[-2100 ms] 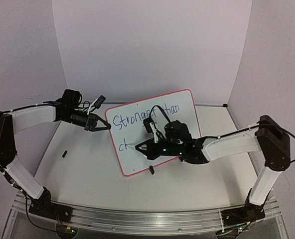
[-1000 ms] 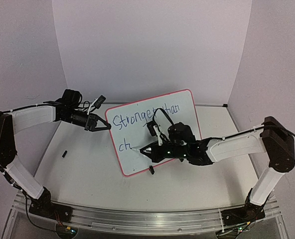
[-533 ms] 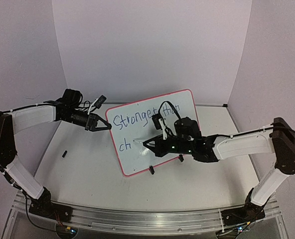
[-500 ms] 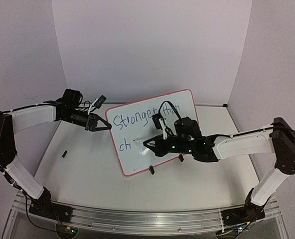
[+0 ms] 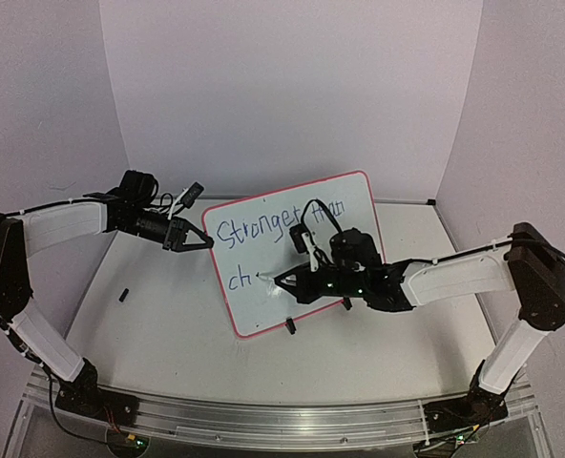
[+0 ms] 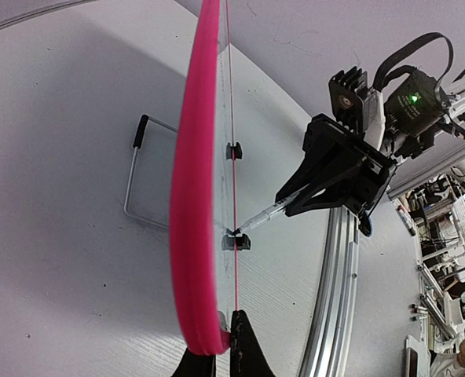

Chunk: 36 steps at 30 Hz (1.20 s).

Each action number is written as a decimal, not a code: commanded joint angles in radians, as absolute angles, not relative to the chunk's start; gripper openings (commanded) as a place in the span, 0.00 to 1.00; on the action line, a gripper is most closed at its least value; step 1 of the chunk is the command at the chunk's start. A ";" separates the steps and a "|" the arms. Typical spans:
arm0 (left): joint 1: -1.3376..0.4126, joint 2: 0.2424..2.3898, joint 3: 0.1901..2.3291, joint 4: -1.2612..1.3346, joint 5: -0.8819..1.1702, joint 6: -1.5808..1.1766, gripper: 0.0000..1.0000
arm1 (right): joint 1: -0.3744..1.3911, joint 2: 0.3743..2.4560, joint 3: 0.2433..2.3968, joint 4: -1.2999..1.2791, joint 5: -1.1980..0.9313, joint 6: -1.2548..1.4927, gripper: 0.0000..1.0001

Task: Write a sentence on the whiteboard
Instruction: Write on the whiteboard with the whiteboard.

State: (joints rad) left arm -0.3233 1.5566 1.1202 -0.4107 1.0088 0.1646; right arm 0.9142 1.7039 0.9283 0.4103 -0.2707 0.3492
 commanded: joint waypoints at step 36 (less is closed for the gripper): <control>-0.356 1.563 1.151 -0.416 0.963 0.234 0.00 | 0.911 1.665 0.945 0.402 -0.207 0.311 0.00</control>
